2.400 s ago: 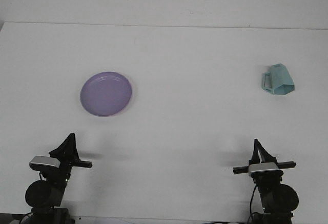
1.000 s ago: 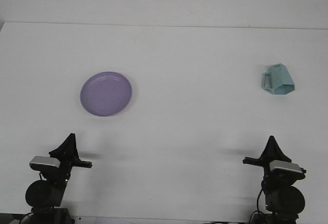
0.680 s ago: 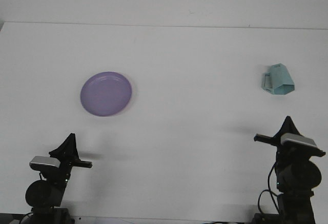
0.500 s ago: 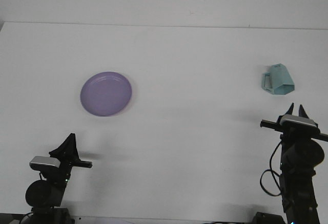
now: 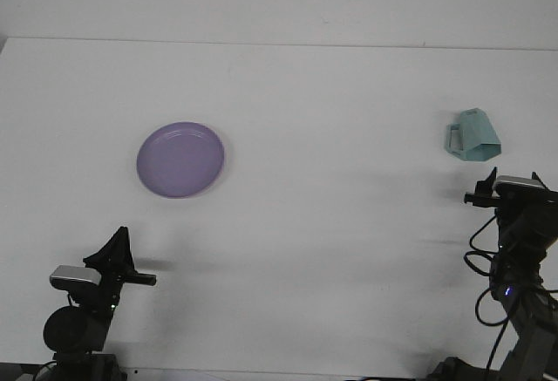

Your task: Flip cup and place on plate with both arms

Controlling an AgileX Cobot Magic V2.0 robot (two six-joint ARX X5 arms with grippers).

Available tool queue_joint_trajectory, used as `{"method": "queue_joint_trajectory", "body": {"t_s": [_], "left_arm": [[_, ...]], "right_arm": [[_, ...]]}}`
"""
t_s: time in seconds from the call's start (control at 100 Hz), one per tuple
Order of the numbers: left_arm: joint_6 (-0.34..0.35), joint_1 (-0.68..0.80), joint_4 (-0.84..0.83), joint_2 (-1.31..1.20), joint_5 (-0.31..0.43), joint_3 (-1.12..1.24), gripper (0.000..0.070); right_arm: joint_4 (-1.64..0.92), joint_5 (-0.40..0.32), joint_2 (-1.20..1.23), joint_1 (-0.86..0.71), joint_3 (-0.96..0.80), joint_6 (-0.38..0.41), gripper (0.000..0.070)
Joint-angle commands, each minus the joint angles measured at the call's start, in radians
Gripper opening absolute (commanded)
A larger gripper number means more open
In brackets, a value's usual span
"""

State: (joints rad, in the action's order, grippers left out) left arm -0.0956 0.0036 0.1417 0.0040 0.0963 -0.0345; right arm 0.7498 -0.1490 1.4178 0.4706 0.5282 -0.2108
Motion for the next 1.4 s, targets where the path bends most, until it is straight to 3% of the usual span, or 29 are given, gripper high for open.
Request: {"method": "queue_joint_trajectory", "body": {"t_s": [0.0,0.24,0.36,0.61,0.88,0.95,1.09,1.17,1.24,1.39], "left_arm": [[-0.003,0.001,0.010,-0.001,0.005,0.020,0.0013],[-0.003,0.001,0.010,-0.001,0.005,0.020,0.0013],[-0.003,0.001,0.010,-0.001,0.005,0.020,0.0013],[-0.003,0.001,0.010,-0.001,0.005,0.020,0.0013],[-0.003,0.001,0.009,-0.001,0.005,0.020,0.0013],[-0.003,0.001,0.010,-0.001,0.005,0.020,0.0013],[-0.003,0.001,0.009,-0.001,0.005,0.020,0.0013],[-0.003,0.001,0.009,-0.001,0.005,0.020,0.0013],[-0.003,0.001,0.010,-0.001,0.005,0.020,0.0013],[-0.003,0.001,0.010,-0.001,0.005,0.020,0.0013]], "right_arm": [[0.082,-0.016,0.096,0.016,0.022,-0.040,0.0482],[0.094,-0.065,0.354,0.034,0.210,-0.065,0.0481],[0.077,-0.070,0.442,0.034,0.304,-0.127,0.0481],[0.069,-0.153,0.587,0.042,0.460,-0.191,0.0480],[0.029,-0.261,0.698,0.047,0.601,-0.210,0.0473],[0.027,-0.285,0.714,0.047,0.623,-0.214,0.0446],[0.015,-0.331,0.738,0.047,0.657,-0.213,0.0303],[0.003,-0.353,0.745,0.048,0.665,-0.211,0.0168],[0.004,-0.368,0.746,0.048,0.665,-0.208,0.0001],[0.016,-0.376,0.746,0.051,0.665,-0.166,0.0000]]}}
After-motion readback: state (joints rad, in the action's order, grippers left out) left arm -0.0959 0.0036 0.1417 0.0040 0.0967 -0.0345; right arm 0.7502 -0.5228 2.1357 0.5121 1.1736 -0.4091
